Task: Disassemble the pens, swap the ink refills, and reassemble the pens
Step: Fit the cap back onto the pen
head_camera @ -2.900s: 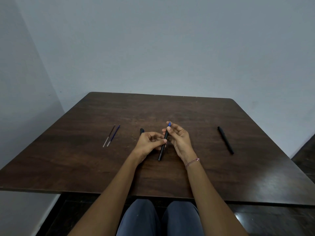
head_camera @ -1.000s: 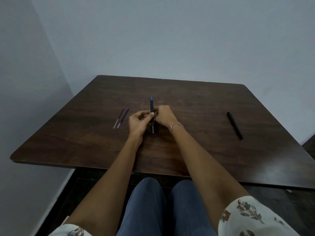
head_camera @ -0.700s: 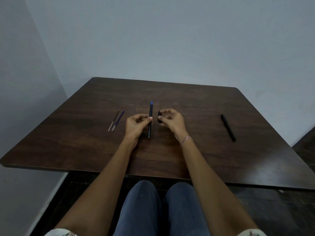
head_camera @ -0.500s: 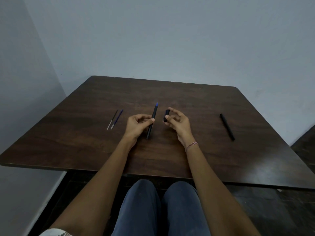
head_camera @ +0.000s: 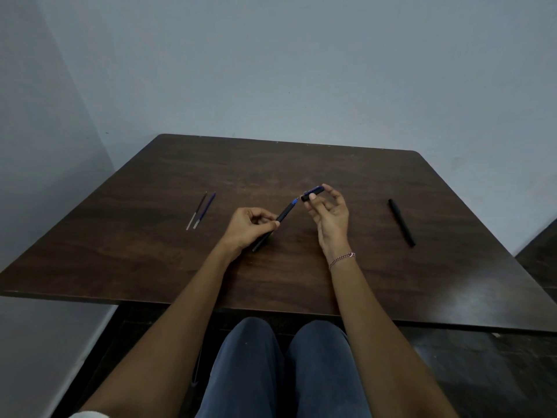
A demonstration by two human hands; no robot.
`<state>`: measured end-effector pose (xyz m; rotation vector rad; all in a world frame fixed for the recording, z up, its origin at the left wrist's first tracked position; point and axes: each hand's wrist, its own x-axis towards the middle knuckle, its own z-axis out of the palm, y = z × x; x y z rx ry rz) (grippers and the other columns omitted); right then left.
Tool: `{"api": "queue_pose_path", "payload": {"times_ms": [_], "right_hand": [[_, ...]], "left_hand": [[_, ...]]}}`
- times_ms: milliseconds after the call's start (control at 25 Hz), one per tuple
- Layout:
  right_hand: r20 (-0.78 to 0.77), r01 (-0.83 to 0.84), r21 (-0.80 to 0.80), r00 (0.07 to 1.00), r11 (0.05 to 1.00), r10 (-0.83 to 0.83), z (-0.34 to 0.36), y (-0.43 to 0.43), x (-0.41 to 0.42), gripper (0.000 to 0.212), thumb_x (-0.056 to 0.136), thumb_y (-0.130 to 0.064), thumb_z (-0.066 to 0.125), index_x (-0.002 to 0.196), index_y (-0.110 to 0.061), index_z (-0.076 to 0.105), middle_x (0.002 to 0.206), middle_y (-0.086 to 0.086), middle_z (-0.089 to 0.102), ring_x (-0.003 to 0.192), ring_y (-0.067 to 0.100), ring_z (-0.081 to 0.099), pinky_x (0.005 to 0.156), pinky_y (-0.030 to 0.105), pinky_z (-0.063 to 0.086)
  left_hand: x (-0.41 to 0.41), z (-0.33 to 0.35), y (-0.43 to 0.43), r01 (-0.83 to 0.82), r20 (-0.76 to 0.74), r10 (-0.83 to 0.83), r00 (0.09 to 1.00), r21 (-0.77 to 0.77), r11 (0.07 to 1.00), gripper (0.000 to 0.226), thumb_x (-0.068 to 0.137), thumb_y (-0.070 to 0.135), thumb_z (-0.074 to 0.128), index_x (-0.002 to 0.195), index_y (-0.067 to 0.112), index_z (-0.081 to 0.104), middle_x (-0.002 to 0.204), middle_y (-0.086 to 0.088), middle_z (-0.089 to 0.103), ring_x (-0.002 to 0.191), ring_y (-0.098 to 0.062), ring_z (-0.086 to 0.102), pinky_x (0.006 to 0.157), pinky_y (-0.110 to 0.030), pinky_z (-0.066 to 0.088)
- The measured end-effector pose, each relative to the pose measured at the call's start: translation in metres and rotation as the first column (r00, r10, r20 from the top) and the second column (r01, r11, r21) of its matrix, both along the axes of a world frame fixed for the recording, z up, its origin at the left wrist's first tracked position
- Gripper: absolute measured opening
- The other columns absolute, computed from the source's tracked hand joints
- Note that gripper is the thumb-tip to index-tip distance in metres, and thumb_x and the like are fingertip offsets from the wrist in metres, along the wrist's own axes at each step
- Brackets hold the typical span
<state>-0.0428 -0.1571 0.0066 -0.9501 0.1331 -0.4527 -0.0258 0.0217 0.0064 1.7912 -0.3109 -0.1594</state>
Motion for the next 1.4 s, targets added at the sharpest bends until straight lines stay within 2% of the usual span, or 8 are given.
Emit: {"api": "queue_pose_path", "payload": {"times_ms": [360,560,720,880,1000,1120,1240,1400], "right_hand": [[0.070,-0.129,-0.050,0.989,0.990,0.132,-0.003,0.001,0.001,0.032,0.086,0.011,0.057,0.105,-0.015,0.052,0.087,0.009,0.075,0.088,0.020,0.072,0.077,0.026,0.057],[0.025,-0.189,-0.044,0.981,0.981,0.191,-0.002,0.001,0.002,0.023,0.092,0.003,0.051,0.102,-0.017,0.057,0.091,0.010,0.074,0.091,0.021,0.071,0.074,0.024,0.056],[0.014,-0.168,-0.160,0.985,0.973,0.172,-0.003,0.004,0.002,0.021,0.090,-0.001,0.058,0.103,-0.017,0.058,0.095,0.007,0.069,0.088,0.013,0.069,0.073,0.024,0.057],[0.001,-0.157,-0.274,0.987,0.949,0.164,-0.004,0.006,0.001,0.024,0.087,-0.002,0.063,0.104,-0.018,0.059,0.085,0.005,0.067,0.079,0.010,0.069,0.072,0.025,0.057],[-0.035,-0.153,-0.432,0.988,0.889,0.153,-0.005,0.010,0.001,0.032,0.082,-0.006,0.071,0.108,-0.020,0.059,0.079,0.003,0.066,0.072,0.009,0.067,0.070,0.025,0.055],[-0.057,-0.139,-0.587,0.990,0.797,0.131,-0.008,0.011,0.001,0.052,0.072,-0.011,0.081,0.111,-0.031,0.054,0.081,0.001,0.065,0.074,0.009,0.064,0.071,0.025,0.054],[-0.084,-0.164,-0.636,0.986,0.754,0.143,-0.012,0.011,0.003,0.064,0.066,-0.016,0.085,0.115,-0.035,0.048,0.081,0.001,0.066,0.074,0.008,0.064,0.070,0.025,0.053],[-0.081,-0.161,-0.615,0.987,0.772,0.141,-0.016,0.011,0.005,0.067,0.065,-0.015,0.086,0.118,-0.032,0.047,0.077,-0.001,0.068,0.076,0.010,0.066,0.072,0.024,0.054]], "left_hand": [[0.003,-0.002,0.001,0.015,-0.011,-0.016,1.000,-0.011,1.000,0.009,0.078,0.009,0.074,0.082,0.016,0.072,0.067,-0.002,0.067,0.062,-0.008,0.064,0.061,-0.015,0.052],[0.003,-0.004,0.002,0.002,-0.007,-0.003,1.000,-0.026,1.000,0.009,0.077,0.008,0.074,0.082,0.015,0.072,0.066,-0.001,0.067,0.059,-0.006,0.064,0.058,-0.015,0.051],[0.003,-0.004,0.002,0.014,-0.011,-0.014,1.000,-0.019,1.000,0.010,0.077,0.009,0.075,0.084,0.016,0.073,0.066,0.001,0.068,0.061,-0.007,0.065,0.059,-0.015,0.051],[0.003,-0.003,0.002,0.005,-0.003,-0.005,1.000,-0.021,1.000,0.010,0.076,0.009,0.075,0.085,0.014,0.072,0.070,-0.004,0.069,0.063,-0.009,0.066,0.060,-0.016,0.052],[0.002,-0.003,0.001,-0.010,0.002,0.010,1.000,-0.057,0.998,0.010,0.076,0.008,0.075,0.083,0.014,0.072,0.069,-0.003,0.069,0.060,-0.006,0.065,0.057,-0.015,0.051],[0.001,-0.004,0.001,-0.018,0.021,0.020,1.000,-0.071,0.997,0.011,0.076,0.010,0.076,0.083,0.016,0.073,0.071,-0.004,0.069,0.062,-0.008,0.064,0.057,-0.015,0.050],[0.002,-0.005,0.002,-0.006,0.056,0.010,0.998,-0.067,0.998,0.012,0.074,0.013,0.078,0.084,0.019,0.074,0.072,-0.004,0.069,0.064,-0.008,0.062,0.060,-0.015,0.051],[0.002,-0.006,0.001,-0.003,0.079,0.008,0.997,-0.064,0.998,0.015,0.072,0.014,0.079,0.083,0.024,0.075,0.070,0.002,0.070,0.064,-0.004,0.063,0.061,-0.013,0.051]]}}
